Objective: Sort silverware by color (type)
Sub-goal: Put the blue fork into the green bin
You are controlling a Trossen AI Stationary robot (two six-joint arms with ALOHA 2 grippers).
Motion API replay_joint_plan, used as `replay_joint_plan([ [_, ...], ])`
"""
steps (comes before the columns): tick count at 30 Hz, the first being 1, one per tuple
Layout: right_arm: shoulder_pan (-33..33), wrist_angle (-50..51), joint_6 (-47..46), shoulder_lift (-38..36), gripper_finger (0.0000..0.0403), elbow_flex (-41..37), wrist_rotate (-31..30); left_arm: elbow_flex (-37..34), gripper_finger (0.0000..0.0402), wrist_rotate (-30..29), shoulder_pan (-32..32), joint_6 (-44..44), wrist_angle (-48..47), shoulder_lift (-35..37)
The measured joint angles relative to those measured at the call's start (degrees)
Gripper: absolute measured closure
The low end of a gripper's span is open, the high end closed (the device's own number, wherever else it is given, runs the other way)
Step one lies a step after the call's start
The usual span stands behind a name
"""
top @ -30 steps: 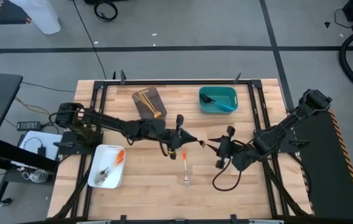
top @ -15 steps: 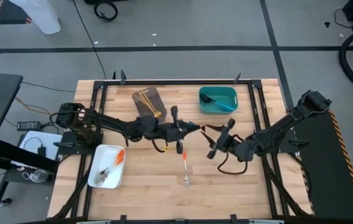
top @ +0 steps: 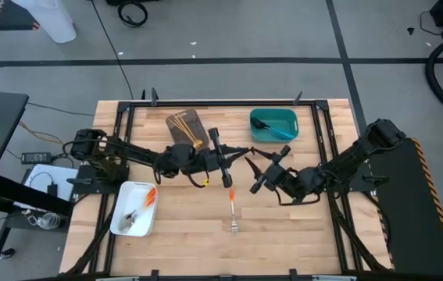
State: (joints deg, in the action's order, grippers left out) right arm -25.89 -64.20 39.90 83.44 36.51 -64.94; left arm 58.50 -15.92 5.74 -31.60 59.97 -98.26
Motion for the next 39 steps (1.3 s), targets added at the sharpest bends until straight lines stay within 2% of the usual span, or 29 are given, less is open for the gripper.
replay_joint_plan([
  [9,1.88,-1.69,0.36,-0.09,0.0224,0.77,5.51,0.0,0.0395,-0.6,-0.09,2.68,1.93,-0.02],
  [13,3.29,-1.6,0.92,-0.07,0.0224,2.1,10.02,0.0,0.0395,-0.55,-0.09,2.96,1.97,-0.12],
  [22,6.18,-1.59,2.18,-0.09,0.0237,3.87,11.39,0.07,0.0395,-2.25,-0.02,2.56,5.75,-2.12],
  [28,6.65,-1.53,2.32,-0.09,0.0272,3.87,9.88,0.07,0.0395,-2.56,-0.21,2.5,6.16,-2.1],
  [39,6.62,-1.4,1.43,-0.1,0.0367,3.87,10.19,0.07,0.0383,-2.55,-0.22,2.71,5.6,-2.1],
])
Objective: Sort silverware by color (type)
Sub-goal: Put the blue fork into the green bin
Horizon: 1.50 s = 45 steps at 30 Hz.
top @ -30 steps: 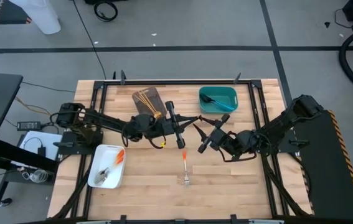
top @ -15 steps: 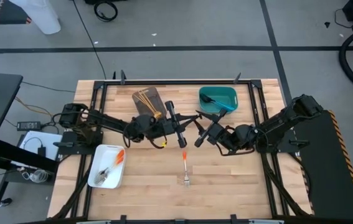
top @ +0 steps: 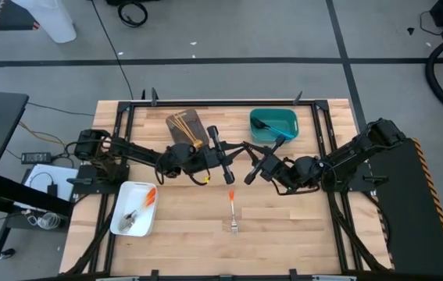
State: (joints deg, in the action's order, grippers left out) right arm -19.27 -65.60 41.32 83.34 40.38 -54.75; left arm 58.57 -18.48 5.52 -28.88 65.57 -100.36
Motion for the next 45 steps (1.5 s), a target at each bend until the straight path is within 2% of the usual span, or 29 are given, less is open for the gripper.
replay_joint_plan([
  [3,0.02,0.99,-0.23,-0.03,0.039,-0.02,-1.41,0.0,0.0363,-1.04,0.0,-0.06,-1.35,0.11],
  [13,-1.67,2.8,1.13,-0.03,0.0388,-0.03,-7.45,-0.02,0.0267,-6.89,0.55,-1.66,-7.35,1.6],
  [18,-2.74,2.83,2.71,-0.03,0.0388,-0.04,-10.32,-0.04,0.0234,-7.27,0.73,0.61,-11.04,2.27],
  [24,-3.1,5.49,4.23,-0.05,0.0388,-0.04,-13.16,-0.07,0.0229,-7.37,1.53,1.17,-17.39,2.72],
  [30,-3.08,12.37,4.23,-0.07,0.0387,-0.07,-13.41,-0.04,0.0229,-7.38,1.88,3.46,-30.99,6.25],
  [37,-2.54,21.53,0.77,-0.07,0.0387,-0.09,-13.21,-0.04,0.0228,-7.43,3.12,8.84,-49.18,10.42],
  [45,-0.24,28.71,-3.86,-0.07,0.0387,-0.09,-11.25,-0.07,0.0228,-7.41,6.92,10.91,-59.86,11.83],
])
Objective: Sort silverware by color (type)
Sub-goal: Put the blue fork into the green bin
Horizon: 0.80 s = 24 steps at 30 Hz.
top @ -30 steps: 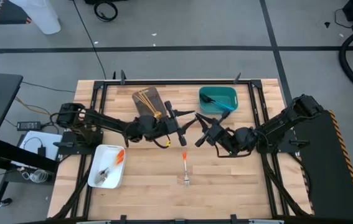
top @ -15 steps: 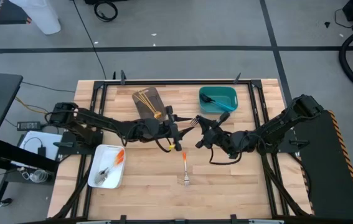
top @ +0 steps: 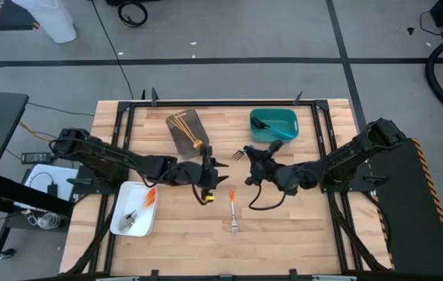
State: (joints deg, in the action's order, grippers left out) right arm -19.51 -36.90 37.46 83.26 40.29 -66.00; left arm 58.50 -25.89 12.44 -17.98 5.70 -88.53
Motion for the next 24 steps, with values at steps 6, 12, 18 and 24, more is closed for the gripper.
replay_joint_plan([
  [6,2.85,4.9,-0.47,0.0,0.0386,0.0,1.06,0.07,0.0228,-0.02,2.47,4.68,-4.68,0.17],
  [12,7.01,9.72,-1.77,0.0,0.0386,0.0,7.03,0.07,0.0228,0.02,3.94,10.27,-8.16,0.17],
  [18,11.76,13.42,-3.06,0.0,0.0386,0.02,12.15,0.07,0.0228,-0.02,5.09,13.92,-10.88,0.17],
  [24,16.53,18.35,-3.16,0.0,0.0386,0.02,16.35,0.07,0.0228,-0.01,6.54,17.84,-13.03,0.17],
])
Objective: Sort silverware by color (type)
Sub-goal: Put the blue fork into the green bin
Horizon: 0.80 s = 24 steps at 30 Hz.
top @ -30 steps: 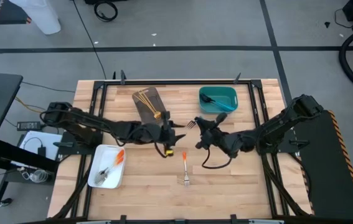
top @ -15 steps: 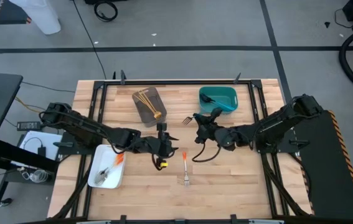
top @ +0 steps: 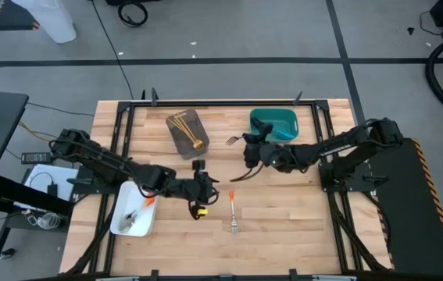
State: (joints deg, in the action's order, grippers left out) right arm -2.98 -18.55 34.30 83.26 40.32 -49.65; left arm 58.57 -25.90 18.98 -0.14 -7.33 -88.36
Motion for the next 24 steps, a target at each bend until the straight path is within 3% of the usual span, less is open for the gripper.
replay_joint_plan([
  [17,11.34,13.92,-1.29,0.0,0.0386,0.11,7.64,-0.02,0.0228,0.05,2.83,13.75,-10.26,0.0],
  [24,15.54,26.95,-3.78,0.0,0.0386,4.85,7.82,-0.02,0.0228,0.01,2.37,14.1,-11.68,0.0],
])
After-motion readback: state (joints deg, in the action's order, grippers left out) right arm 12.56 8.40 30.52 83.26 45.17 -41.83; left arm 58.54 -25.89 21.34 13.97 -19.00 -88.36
